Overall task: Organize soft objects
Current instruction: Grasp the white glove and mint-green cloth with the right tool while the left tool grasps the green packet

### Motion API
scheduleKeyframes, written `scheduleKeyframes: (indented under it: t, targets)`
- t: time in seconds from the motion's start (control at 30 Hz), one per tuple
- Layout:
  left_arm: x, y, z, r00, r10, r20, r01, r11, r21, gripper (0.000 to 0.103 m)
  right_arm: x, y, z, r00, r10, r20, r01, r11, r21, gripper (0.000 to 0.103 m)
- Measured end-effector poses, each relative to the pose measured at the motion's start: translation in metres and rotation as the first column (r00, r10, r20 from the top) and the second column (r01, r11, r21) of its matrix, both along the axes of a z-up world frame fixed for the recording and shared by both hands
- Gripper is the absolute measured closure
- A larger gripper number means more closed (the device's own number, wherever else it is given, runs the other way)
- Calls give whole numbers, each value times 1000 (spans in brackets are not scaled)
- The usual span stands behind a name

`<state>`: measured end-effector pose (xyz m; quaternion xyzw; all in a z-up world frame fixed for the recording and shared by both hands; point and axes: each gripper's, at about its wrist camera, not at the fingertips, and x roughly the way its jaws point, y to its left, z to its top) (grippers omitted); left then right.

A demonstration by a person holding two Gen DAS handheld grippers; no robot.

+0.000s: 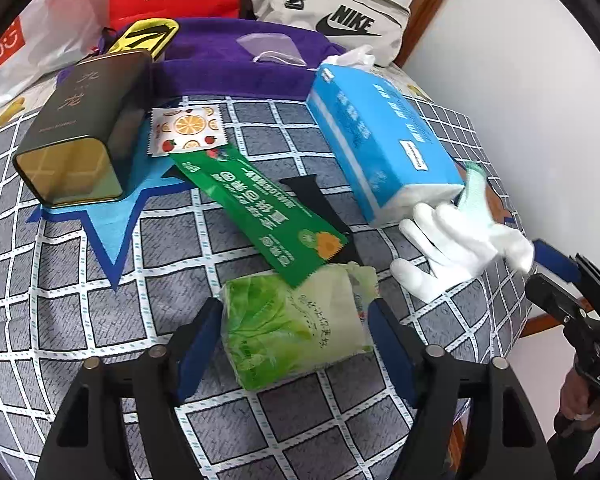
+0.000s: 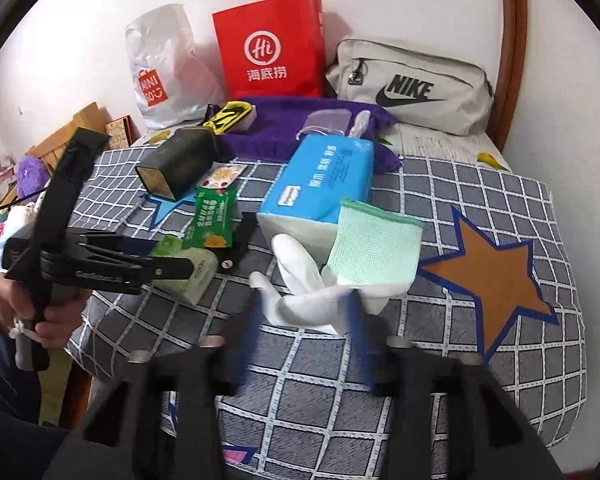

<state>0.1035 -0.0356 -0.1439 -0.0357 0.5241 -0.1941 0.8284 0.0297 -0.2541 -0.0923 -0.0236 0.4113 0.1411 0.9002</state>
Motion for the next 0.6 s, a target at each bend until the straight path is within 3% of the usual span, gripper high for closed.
scheduleKeyframes:
  t: [0.13, 0.4, 0.53, 0.6]
  targets:
    - [3, -17, -6, 999, -29, -15, 29, 999, 36, 24, 2, -6, -2, 1000, -20, 17, 20, 1000, 4, 28]
    - [-1, -37, -16, 999, -45, 23, 41, 983, 177, 20, 34, -18, -26, 995, -93, -34, 93, 996, 10, 27]
    - [-5, -41, -16, 996, -65, 55, 51, 972, 230, 25, 48, -21, -39, 992, -106, -61, 108, 994, 22, 27]
    - [-5, -38, -14, 996, -71, 58, 56, 973, 223, 26, 54, -21, -44, 991, -111, -77, 114, 993, 27, 27]
